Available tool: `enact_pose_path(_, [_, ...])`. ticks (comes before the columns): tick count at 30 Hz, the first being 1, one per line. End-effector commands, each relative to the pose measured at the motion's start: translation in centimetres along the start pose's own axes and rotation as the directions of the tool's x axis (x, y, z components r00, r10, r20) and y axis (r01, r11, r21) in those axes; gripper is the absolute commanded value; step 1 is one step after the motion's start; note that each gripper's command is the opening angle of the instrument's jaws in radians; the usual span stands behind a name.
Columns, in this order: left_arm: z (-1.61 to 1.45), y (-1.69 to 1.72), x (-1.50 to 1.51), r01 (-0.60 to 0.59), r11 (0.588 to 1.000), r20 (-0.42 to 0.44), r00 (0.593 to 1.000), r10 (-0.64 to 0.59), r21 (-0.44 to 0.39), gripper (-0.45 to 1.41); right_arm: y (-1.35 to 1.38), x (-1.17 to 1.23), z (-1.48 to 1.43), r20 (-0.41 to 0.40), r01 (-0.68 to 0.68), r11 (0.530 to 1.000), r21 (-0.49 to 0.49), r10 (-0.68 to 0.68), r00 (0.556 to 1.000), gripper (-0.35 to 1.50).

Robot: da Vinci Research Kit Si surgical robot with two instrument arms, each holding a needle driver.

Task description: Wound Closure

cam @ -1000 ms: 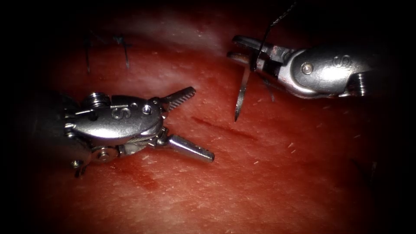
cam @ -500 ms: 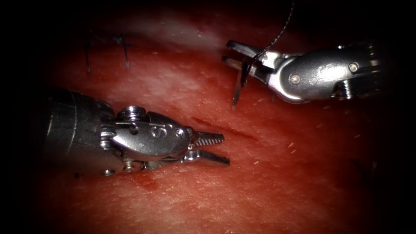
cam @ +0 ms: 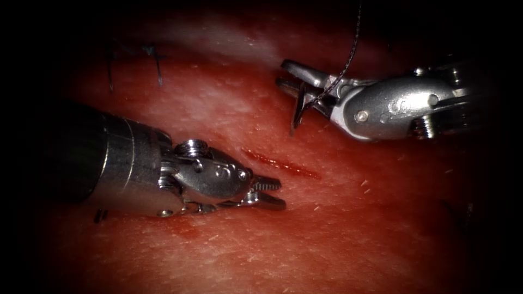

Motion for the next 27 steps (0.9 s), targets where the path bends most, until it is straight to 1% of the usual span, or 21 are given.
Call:
enact_pose_path(1, [0.10,0.01,0.00,-0.002,1.000,-0.004,1.000,0.002,-0.005,-0.03,-0.08,-0.03,0.08,0.000,0.010,1.000,-0.005,-0.010,1.000,-0.35])
enact_pose_path(6, [0.12,-0.02,-0.03,0.006,1.000,-0.005,1.000,-0.006,-0.006,0.06,-0.21,-0.11,0.08,0.003,0.033,0.999,-0.013,-0.033,0.999,-0.35])
enact_pose_path(10, [0.08,-0.04,-0.03,0.010,1.000,-0.004,1.000,-0.010,-0.011,0.12,-0.39,-0.17,0.10,0.002,0.039,0.999,-0.014,-0.039,0.999,-0.35])
enact_pose_path(14, [0.08,-0.05,-0.04,0.009,1.000,-0.004,1.000,-0.009,-0.012,0.16,-0.45,-0.10,0.08,0.006,0.033,0.999,-0.016,-0.033,0.999,-0.35])
enact_pose_path(20, [0.06,-0.07,-0.04,0.014,1.000,-0.004,1.000,-0.014,-0.014,0.17,-0.72,-0.01,0.09,0.018,0.059,0.998,-0.012,-0.059,0.998,-0.35])
enact_pose_path(24, [0.09,-0.09,-0.05,0.012,1.000,-0.005,1.000,-0.012,-0.012,0.02,-0.78,0.00,0.10,0.021,0.063,0.998,-0.008,-0.063,0.998,-0.35])
enact_pose_path(27, [0.13,-0.10,-0.13,0.003,1.000,0.006,1.000,-0.003,-0.009,-0.06,-0.81,-0.02,0.09,0.029,0.067,0.998,0.001,-0.067,0.997,-0.35])
